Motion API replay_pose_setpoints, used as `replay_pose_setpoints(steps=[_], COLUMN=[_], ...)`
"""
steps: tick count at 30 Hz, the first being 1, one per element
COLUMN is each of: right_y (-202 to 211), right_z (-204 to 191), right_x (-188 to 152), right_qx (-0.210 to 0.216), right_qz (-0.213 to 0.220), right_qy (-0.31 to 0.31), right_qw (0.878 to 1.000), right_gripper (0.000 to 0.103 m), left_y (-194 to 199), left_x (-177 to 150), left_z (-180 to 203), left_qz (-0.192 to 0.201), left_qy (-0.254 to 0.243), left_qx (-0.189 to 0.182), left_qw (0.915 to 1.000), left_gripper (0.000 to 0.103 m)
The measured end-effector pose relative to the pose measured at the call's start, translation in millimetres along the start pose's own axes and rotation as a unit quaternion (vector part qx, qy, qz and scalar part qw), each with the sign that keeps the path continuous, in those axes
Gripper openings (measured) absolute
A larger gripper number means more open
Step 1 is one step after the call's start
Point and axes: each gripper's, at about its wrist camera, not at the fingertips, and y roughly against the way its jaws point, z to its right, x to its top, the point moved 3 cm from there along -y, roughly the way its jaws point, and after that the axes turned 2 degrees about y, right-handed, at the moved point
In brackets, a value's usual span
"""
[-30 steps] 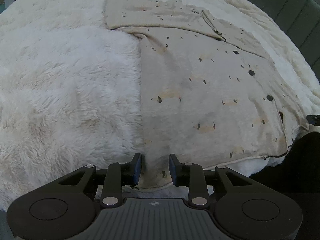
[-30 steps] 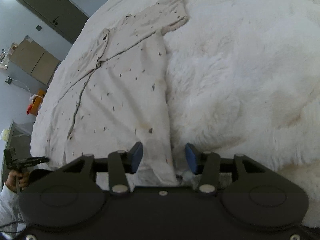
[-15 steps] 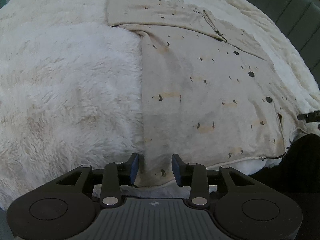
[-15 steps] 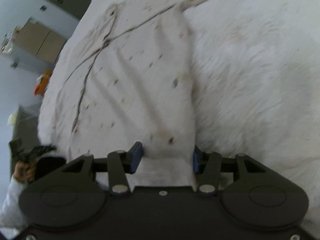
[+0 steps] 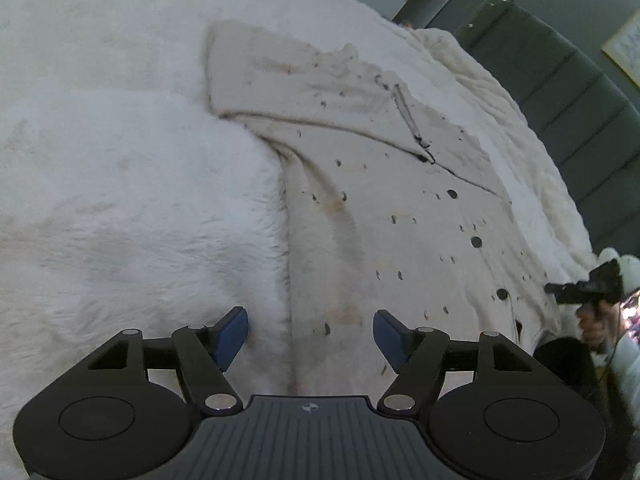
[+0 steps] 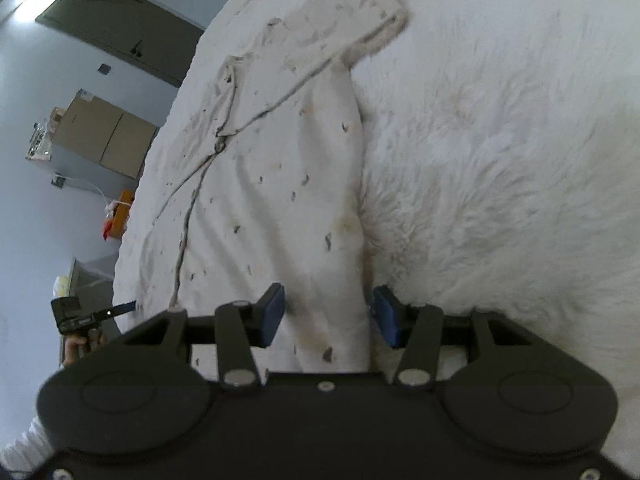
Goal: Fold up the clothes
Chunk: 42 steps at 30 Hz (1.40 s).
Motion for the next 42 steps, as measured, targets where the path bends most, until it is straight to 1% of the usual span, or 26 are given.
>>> replay_pose_setpoints(steps=[2,4,5,6,7,8,10,11,13,15,16,17,18,19,20,23,26,28,31,32,33,34,35,37,40,42], right_y=[-1,0,0,0,0,1,10,15,26,28,29,29,29,26,23,15,3,0,-4,-6,-7,-7,-3,7,24,36], right_z=[2,5,6,7,9,11,14,16,21,18,14,10,7,6,8,13,20,21,19,18,16,13,11,7,1,-5], right_x=[-1,-3,-3,-3,-4,-5,-7,-8,-11,-16,-18,-19,-20,-21,-22,-22,-20,-23,-27,-27,-28,-29,-31,-33,-39,-44], right_qx=[0.008,0.016,0.018,0.019,0.018,0.015,0.008,0.004,-0.009,-0.027,-0.035,-0.043,-0.044,-0.027,-0.010,0.007,0.028,0.041,0.030,0.025,0.022,0.017,0.021,0.037,0.063,0.077], right_qz=[0.001,0.002,0.003,0.003,0.003,0.002,0.018,0.030,0.057,0.062,0.059,0.053,0.047,0.033,0.018,-0.006,-0.036,-0.047,-0.067,-0.073,-0.072,-0.071,-0.060,-0.028,0.022,0.046], right_qy=[-0.006,-0.013,-0.015,-0.017,-0.023,-0.031,-0.033,-0.035,-0.046,-0.028,-0.016,-0.005,0.004,0.012,0.014,-0.009,-0.035,-0.043,-0.044,-0.042,-0.038,-0.033,-0.032,-0.033,-0.039,-0.045], right_qw=[1.000,1.000,1.000,1.000,1.000,0.999,0.999,0.999,0.997,0.997,0.998,0.998,0.998,0.999,1.000,1.000,0.998,0.997,0.996,0.996,0.996,0.997,0.997,0.998,0.997,0.995], right_gripper=[0.048,0.042,0.022,0.003,0.003,0.001,0.001,0.001,0.001,0.003,0.007,0.018,0.037,0.046,0.051,0.047,0.042,0.037,0.012,0.002,0.001,0.001,0.001,0.000,0.000,0.000], left_y=[-10,-17,-20,-22,-23,-25,-24,-22,-23,-24,-25,-27,-29,-31,-33,-46,-69,-77,-82,-83,-84,-85,-80,-70,-41,-21], left_x=[2,4,4,2,0,-1,-1,-1,-2,-2,-2,-2,-3,-4,-5,-8,-14,-15,-19,-19,-20,-21,-21,-23,-20,-18], left_z=[2,1,-1,-3,-5,-6,-10,-11,-12,-8,-6,-5,-4,-5,-6,-4,-1,0,2,4,6,8,12,22,30,36], left_qz=[-0.002,-0.003,0.004,0.011,0.013,0.014,0.017,0.019,0.019,0.016,0.011,0.005,-0.009,-0.019,-0.043,-0.095,-0.168,-0.190,-0.212,-0.215,-0.216,-0.217,-0.210,-0.194,-0.137,-0.097], left_qy=[0.004,0.015,0.022,0.022,0.025,0.029,0.043,0.047,0.049,0.039,0.031,0.029,0.032,0.035,0.042,0.046,0.059,0.057,0.051,0.048,0.046,0.043,0.037,0.024,0.025,0.027], left_qx=[-0.004,-0.010,-0.021,-0.025,-0.024,-0.022,-0.020,-0.013,-0.008,-0.003,0.000,-0.003,-0.018,-0.033,-0.068,-0.108,-0.120,-0.123,-0.136,-0.134,-0.131,-0.128,-0.131,-0.138,-0.188,-0.222], left_qw=[1.0000,0.9998,0.9995,0.9994,0.9993,0.9992,0.9987,0.9986,0.9986,0.9991,0.9995,0.9996,0.9993,0.9987,0.9959,0.9885,0.9767,0.9724,0.9663,0.9663,0.9665,0.9668,0.9682,0.9710,0.9722,0.9697], left_gripper=[0.065,0.062,0.052,0.047,0.040,0.026,0.007,0.005,0.004,0.004,0.006,0.011,0.014,0.025,0.031,0.035,0.035,0.035,0.034,0.033,0.029,0.009,0.002,0.002,0.001,0.001])
